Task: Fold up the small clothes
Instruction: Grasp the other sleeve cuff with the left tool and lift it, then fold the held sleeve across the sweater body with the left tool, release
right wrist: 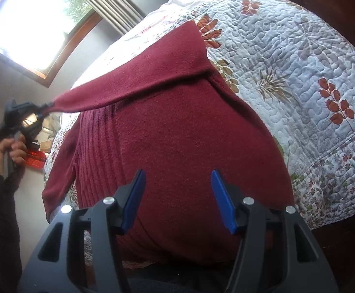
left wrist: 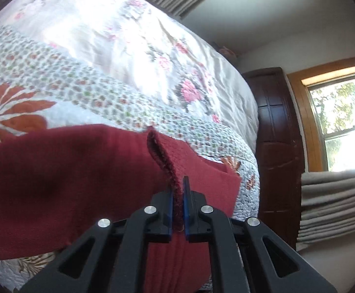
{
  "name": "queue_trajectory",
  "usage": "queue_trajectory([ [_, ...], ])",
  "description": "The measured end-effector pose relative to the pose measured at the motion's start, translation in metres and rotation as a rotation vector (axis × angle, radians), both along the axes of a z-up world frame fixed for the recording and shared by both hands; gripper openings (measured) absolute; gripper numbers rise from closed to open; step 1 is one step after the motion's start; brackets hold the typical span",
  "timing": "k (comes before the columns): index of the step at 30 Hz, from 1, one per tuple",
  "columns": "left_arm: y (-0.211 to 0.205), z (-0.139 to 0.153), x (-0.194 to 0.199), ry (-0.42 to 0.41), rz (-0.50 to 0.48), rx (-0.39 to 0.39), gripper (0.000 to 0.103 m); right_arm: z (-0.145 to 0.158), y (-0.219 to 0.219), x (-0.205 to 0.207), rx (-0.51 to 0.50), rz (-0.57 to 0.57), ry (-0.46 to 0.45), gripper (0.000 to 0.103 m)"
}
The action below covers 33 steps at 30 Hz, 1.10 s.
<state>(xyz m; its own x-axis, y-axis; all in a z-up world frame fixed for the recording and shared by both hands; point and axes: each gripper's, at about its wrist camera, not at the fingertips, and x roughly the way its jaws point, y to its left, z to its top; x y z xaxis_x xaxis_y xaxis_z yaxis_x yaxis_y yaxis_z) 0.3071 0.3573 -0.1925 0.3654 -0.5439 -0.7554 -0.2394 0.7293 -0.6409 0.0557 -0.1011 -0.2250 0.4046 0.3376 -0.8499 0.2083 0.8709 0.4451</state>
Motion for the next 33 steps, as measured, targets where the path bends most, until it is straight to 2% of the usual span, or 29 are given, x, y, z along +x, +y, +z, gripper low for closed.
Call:
queue_trajectory([
  [4,0.017,-0.033,-0.006,0.051,0.015,-0.021,0.006,0.000,0.007,0.000,-0.008,0.022,0.007,0.057],
  [10,0.017,-0.030,-0.010,0.016,-0.005,-0.055,0.006,0.005,0.008,-0.003,-0.027,0.021,0.002,0.057],
  [15,0.020,-0.074,-0.012,0.121,-0.021,-0.009,0.006,0.005,0.001,-0.008,-0.023,-0.004,0.008,0.057],
  [17,0.027,-0.085,-0.016,0.153,0.016,0.012,0.012,0.005,0.000,-0.009,-0.023,-0.008,0.009,0.057],
  [18,0.031,-0.082,-0.020,0.162,0.053,0.053,0.013,0.005,-0.002,-0.011,-0.024,-0.011,0.006,0.057],
  [20,0.033,-0.064,-0.025,0.147,0.097,0.188,0.015,0.006,-0.005,-0.013,-0.025,-0.021,0.005,0.057],
  [21,0.029,-0.053,-0.027,0.096,0.100,0.168,0.019,0.005,-0.005,-0.014,-0.021,-0.028,0.008,0.057],
  [22,0.023,-0.044,-0.027,0.066,0.096,0.150,0.032,0.004,-0.006,-0.014,-0.016,-0.032,0.013,0.057],
  [24,0.006,-0.033,-0.023,0.009,0.066,0.132,0.049,0.002,-0.005,-0.013,-0.008,-0.027,0.022,0.057],
  [25,-0.003,-0.035,-0.019,-0.002,0.043,0.120,0.052,0.002,-0.003,-0.012,-0.006,-0.019,0.022,0.057],
  [30,-0.020,-0.079,-0.010,0.103,0.038,0.097,0.052,0.014,0.007,-0.008,-0.020,0.030,-0.020,0.057],
  [33,-0.014,-0.086,-0.019,0.097,0.057,0.073,0.049,0.019,0.005,-0.008,-0.016,0.026,-0.035,0.057],
])
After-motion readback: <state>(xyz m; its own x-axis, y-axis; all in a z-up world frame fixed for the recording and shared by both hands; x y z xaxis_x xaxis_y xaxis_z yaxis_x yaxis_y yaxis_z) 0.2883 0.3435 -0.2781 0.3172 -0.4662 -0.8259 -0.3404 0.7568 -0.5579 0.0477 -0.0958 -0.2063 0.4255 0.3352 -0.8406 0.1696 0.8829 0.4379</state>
